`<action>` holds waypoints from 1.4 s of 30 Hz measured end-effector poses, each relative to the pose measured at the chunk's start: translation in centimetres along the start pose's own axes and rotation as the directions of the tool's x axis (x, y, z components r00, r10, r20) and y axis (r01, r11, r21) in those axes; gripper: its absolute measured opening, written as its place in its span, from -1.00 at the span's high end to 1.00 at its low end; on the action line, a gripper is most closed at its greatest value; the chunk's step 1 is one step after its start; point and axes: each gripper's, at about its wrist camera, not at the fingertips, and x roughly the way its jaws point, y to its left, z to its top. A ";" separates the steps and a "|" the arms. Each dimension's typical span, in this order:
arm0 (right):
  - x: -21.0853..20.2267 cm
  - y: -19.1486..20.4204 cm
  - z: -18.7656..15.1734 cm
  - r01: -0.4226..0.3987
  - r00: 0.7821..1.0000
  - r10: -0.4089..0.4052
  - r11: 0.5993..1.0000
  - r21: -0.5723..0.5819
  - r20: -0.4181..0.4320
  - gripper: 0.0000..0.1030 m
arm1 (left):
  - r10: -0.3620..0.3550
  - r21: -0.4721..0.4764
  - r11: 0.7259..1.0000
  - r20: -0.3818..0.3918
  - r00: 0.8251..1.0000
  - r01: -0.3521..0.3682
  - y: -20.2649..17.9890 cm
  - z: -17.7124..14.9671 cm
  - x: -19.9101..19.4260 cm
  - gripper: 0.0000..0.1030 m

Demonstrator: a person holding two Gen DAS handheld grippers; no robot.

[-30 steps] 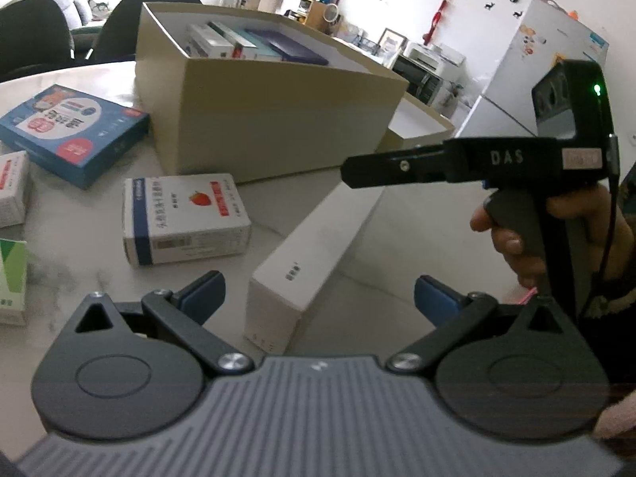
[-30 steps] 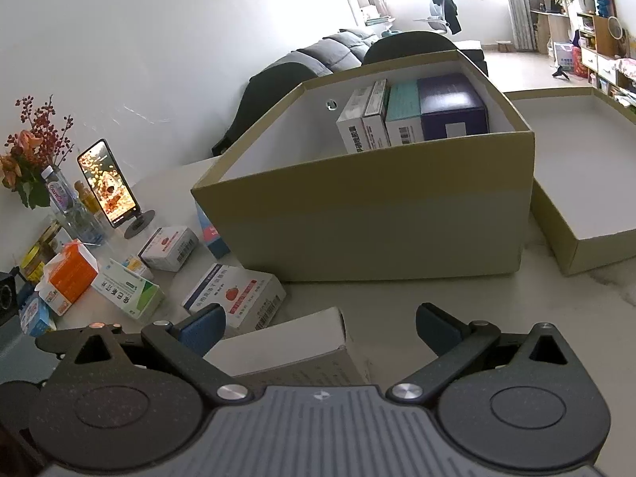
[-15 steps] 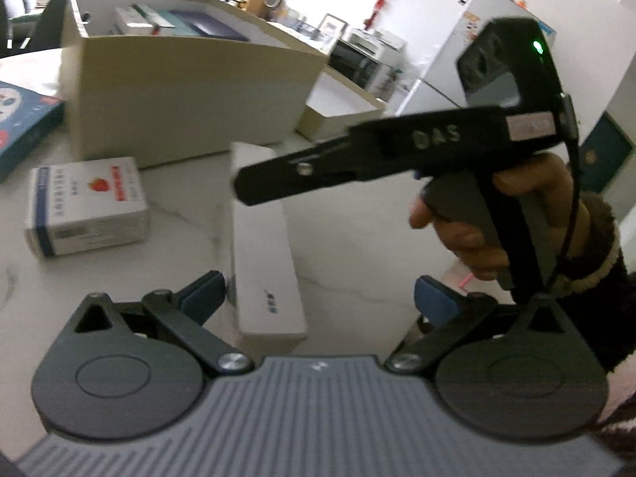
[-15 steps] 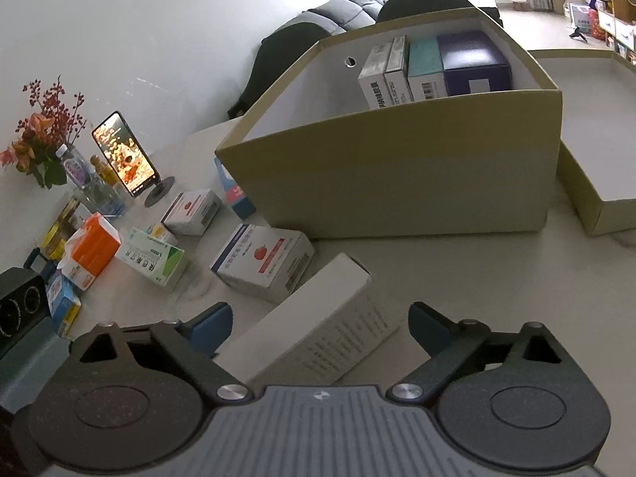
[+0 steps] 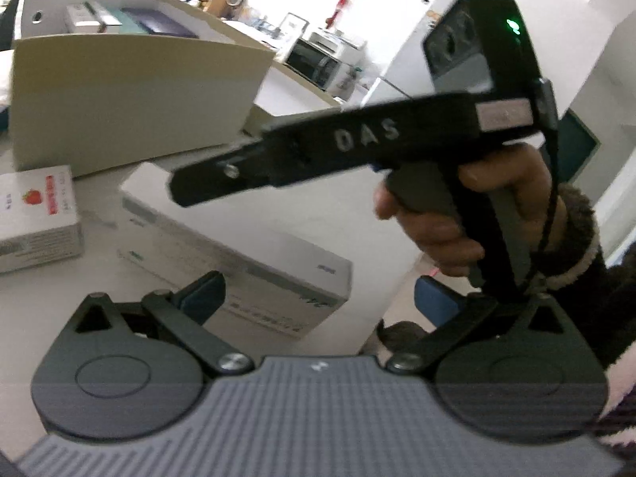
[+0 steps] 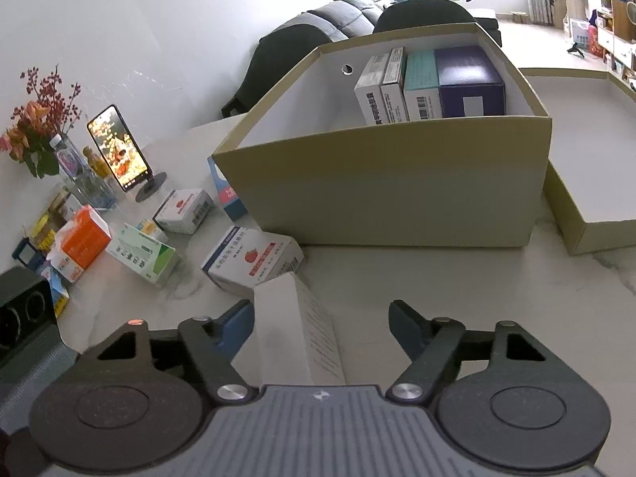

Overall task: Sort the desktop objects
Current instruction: 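Close the right gripper around the long white box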

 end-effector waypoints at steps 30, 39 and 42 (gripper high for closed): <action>2.5 5.8 -1.5 0.047 0.983 -0.125 0.881 -0.470 -0.136 -0.29 | 0.120 -0.061 0.991 0.019 0.993 -0.119 2.2 -1.4 -4.0 -1.00; 3.3 5.6 -0.4 0.031 0.971 -0.135 0.889 -0.458 -0.197 0.13 | 0.133 -0.071 0.989 0.019 0.991 -0.131 2.4 -1.3 -4.2 -1.00; 3.2 5.3 0.1 0.025 0.970 -0.129 0.897 -0.441 -0.206 0.30 | 0.136 -0.074 0.988 0.018 0.991 -0.135 2.5 -1.5 -4.4 -1.00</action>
